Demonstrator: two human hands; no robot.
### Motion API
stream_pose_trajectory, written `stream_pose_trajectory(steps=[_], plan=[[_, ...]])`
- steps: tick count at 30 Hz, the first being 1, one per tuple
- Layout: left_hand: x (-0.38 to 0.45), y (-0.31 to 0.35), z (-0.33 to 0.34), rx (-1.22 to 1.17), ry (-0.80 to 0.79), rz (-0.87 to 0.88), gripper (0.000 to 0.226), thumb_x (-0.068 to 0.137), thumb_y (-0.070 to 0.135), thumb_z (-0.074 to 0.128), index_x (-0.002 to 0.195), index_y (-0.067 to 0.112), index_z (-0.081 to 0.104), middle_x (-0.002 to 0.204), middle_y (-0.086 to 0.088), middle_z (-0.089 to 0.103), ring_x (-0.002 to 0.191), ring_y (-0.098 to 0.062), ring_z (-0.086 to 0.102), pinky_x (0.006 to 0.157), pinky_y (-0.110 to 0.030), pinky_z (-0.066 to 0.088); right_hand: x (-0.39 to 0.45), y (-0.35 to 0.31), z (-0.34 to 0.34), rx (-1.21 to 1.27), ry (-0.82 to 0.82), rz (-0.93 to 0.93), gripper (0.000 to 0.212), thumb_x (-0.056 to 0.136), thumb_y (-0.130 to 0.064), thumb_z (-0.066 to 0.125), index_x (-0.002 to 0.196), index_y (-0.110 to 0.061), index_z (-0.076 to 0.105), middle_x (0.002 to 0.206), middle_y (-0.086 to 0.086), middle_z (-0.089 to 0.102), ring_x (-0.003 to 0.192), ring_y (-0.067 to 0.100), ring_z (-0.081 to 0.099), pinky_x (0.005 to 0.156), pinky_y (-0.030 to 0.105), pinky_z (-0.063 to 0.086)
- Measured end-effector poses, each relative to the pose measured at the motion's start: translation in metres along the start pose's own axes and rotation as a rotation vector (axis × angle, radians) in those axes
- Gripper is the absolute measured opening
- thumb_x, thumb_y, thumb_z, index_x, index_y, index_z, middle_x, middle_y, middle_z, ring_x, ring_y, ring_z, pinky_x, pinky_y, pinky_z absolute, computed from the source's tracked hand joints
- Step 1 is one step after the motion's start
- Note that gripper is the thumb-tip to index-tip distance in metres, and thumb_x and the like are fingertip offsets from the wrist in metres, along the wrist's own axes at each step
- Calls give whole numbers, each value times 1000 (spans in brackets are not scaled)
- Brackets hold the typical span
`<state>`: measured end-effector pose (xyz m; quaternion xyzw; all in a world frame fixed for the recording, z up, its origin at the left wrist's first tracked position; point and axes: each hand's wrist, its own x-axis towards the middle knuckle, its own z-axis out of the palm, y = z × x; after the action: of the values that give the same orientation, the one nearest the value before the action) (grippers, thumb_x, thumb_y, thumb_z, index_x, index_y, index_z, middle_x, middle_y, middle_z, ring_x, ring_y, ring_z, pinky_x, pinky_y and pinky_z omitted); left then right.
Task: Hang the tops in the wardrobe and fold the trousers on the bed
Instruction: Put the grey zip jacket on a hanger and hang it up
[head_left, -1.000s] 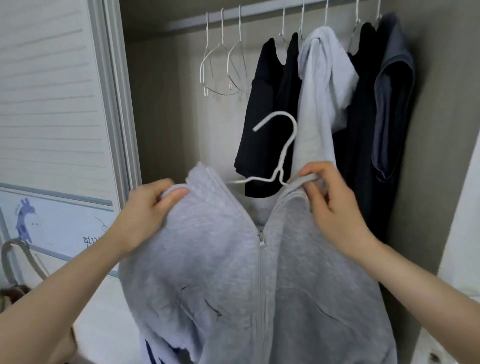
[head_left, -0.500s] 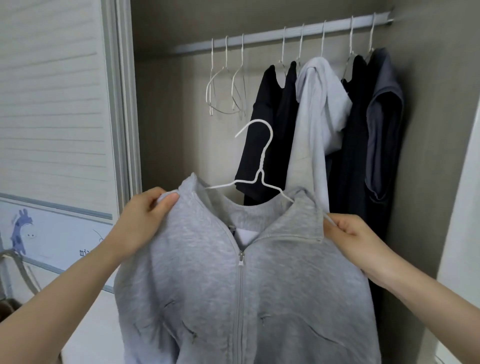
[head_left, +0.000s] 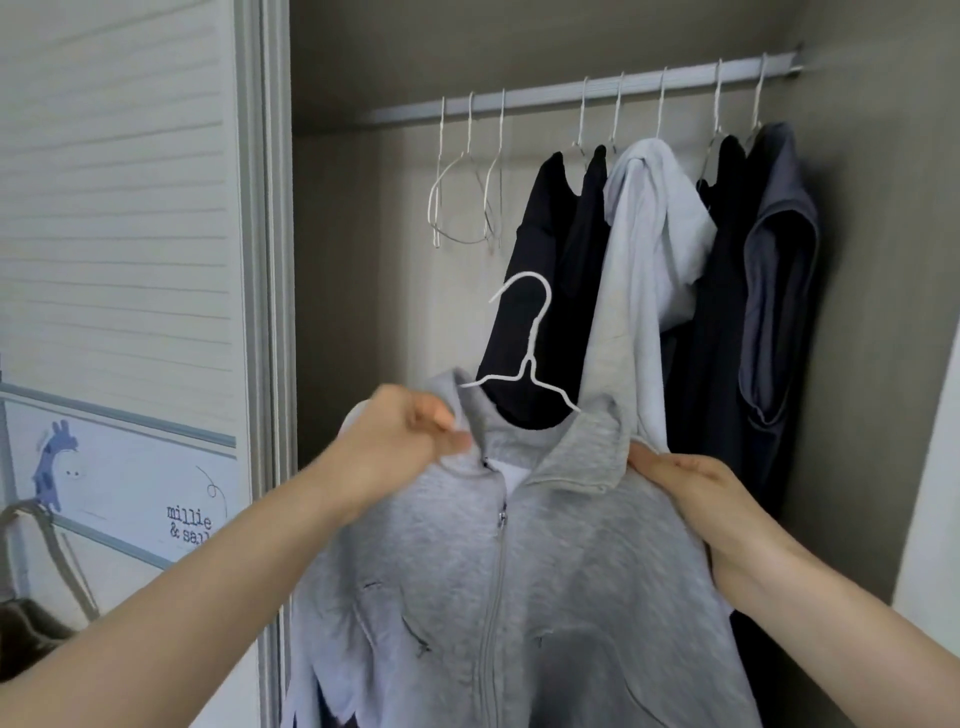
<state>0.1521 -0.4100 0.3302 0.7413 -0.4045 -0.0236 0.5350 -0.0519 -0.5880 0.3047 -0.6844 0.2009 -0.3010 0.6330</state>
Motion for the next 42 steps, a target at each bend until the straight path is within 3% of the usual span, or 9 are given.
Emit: stream_pose_trajectory(steps=[5, 10, 14, 19, 26, 32, 37, 40, 42], plan=[[11, -15, -18, -118, 145, -5, 15, 83, 20, 76, 80, 7, 70, 73, -10, 68, 63, -8, 61, 77, -26, 45, -4, -22, 9, 212, 17, 144, 27, 82, -34, 70, 89, -9, 79, 93, 13, 75, 82, 25, 73, 72, 37, 52], [25, -11, -24, -8, 102, 108, 11, 89, 18, 69, 94, 9, 66, 81, -6, 74, 74, -13, 71, 84, -29, 50, 1, -60, 68, 152, -19, 40, 31, 92, -34, 60, 87, -8, 78, 88, 9, 75, 80, 21, 73, 65, 30, 55], [35, -5, -35, -142, 32, 71, 20, 95, 38, 60, 110, 26, 64, 102, 6, 73, 83, -8, 72, 85, -29, 53, 20, -90, 122, 26, 78, -80, 28, 97, -35, 52, 94, -9, 63, 89, 10, 67, 82, 23, 66, 80, 33, 55], [48, 4, -47, -266, -69, 55, 42, 94, 51, 55, 134, 39, 48, 121, 11, 67, 97, -7, 70, 89, -35, 55, 39, -131, 159, -54, 87, -181, 38, 100, -21, 41, 125, 5, 53, 76, 4, 52, 59, 14, 48, 46, 18, 35], [63, 30, -49, -247, -89, 178, 52, 97, 27, 57, 146, 20, 41, 141, 6, 53, 110, -6, 62, 99, -33, 50, 50, -163, 162, -6, 215, -274, 40, 101, -24, 39, 128, 4, 50, 130, 24, 55, 60, 15, 42, 48, 21, 33], [66, 51, -33, -208, -104, 267, 26, 101, 19, 50, 119, 11, 67, 116, -9, 70, 107, -20, 65, 94, -31, 50, 73, -161, 144, -131, 421, -357, 26, 101, -28, 41, 81, -14, 50, 71, 4, 53, 56, 10, 45, 43, 21, 31], [70, 48, -27, -254, -152, 321, 18, 95, 20, 60, 111, 22, 69, 106, 15, 70, 90, 12, 63, 74, -3, 44, 112, -166, 138, -386, 451, -506, 41, 101, -25, 41, 62, -13, 39, 59, 0, 39, 51, 12, 36, 45, 24, 24], [73, 38, -23, -192, -277, 353, 35, 92, 34, 65, 125, 32, 55, 115, 31, 56, 95, 21, 57, 79, -3, 44, 130, -169, 147, -510, 415, -553, 44, 102, -27, 40, 60, -15, 34, 56, -2, 34, 48, 11, 31, 43, 22, 22], [73, 33, -22, -186, -318, 344, 62, 84, 49, 69, 138, 29, 47, 134, 26, 50, 111, 11, 56, 94, -12, 45, 140, -170, 153, -526, 411, -551, 44, 102, -26, 39, 60, -16, 32, 58, -2, 35, 49, 11, 32, 45, 23, 23]])
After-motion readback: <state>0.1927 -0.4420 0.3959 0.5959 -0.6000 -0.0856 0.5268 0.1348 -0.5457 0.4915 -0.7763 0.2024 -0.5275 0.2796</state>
